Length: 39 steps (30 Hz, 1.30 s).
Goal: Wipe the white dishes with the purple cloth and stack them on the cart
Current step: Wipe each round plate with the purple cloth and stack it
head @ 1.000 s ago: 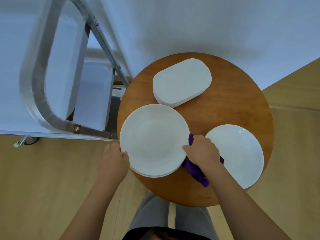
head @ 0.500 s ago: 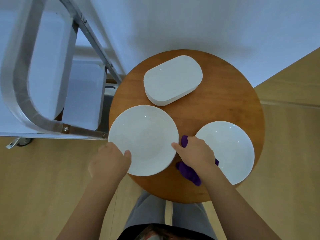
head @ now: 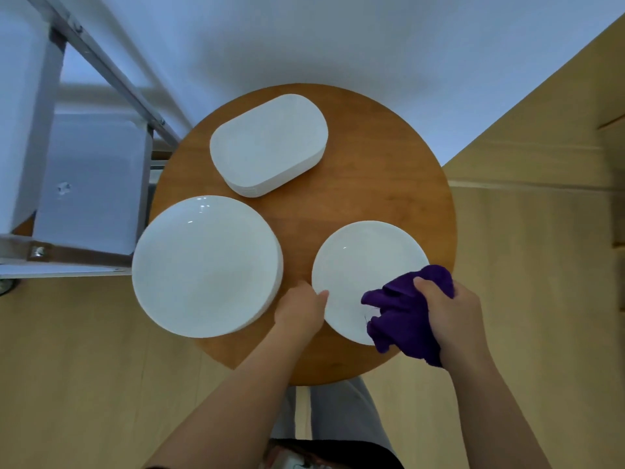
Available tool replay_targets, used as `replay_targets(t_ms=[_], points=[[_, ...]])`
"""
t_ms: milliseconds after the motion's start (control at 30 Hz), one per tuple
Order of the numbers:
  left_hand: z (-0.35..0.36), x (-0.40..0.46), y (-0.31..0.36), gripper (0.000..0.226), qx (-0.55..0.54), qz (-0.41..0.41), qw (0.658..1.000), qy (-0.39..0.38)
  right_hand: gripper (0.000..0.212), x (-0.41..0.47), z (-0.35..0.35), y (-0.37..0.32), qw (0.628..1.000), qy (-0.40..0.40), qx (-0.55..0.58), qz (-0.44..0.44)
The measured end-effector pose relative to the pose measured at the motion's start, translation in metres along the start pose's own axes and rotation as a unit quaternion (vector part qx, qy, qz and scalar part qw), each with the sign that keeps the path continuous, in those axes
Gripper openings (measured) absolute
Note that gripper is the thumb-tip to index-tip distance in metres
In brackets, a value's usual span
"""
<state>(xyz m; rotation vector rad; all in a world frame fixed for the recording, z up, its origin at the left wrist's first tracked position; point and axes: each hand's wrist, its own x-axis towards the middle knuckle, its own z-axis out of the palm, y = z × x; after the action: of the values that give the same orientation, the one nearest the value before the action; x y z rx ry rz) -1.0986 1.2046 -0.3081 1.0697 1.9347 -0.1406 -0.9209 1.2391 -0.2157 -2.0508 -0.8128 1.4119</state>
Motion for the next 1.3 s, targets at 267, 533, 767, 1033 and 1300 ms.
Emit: replay_targets(t_ms=[267,533,767,1033,1300], points=[[-0.002,0.009,0.001,0.035,0.035,-0.003,0.999,-0.020,0.008,0.024,-0.014,0.011,0.999,-0.023,0.019,0.016],[-0.013,0.003,0.011,0.034,-0.035,-0.020,0.998,0.039,0.011,0.036,-0.019,0.012,0.998,-0.053,0.016,0.036],[0.002,-0.026,0.029,0.018,-0.422,0.015,0.902,0.087,0.007,0.042,-0.017,0.014,0.994,-0.035,0.071,0.070],[0.010,-0.036,0.057,0.042,-0.618,-0.104,0.776,0.073,0.040,0.030,-0.002,0.032,0.993,-0.093,0.030,0.070],[0.011,-0.058,0.059,0.053,-0.668,-0.052,0.742,0.041,0.072,0.020,0.039,0.032,0.941,0.031,-0.307,-0.135]])
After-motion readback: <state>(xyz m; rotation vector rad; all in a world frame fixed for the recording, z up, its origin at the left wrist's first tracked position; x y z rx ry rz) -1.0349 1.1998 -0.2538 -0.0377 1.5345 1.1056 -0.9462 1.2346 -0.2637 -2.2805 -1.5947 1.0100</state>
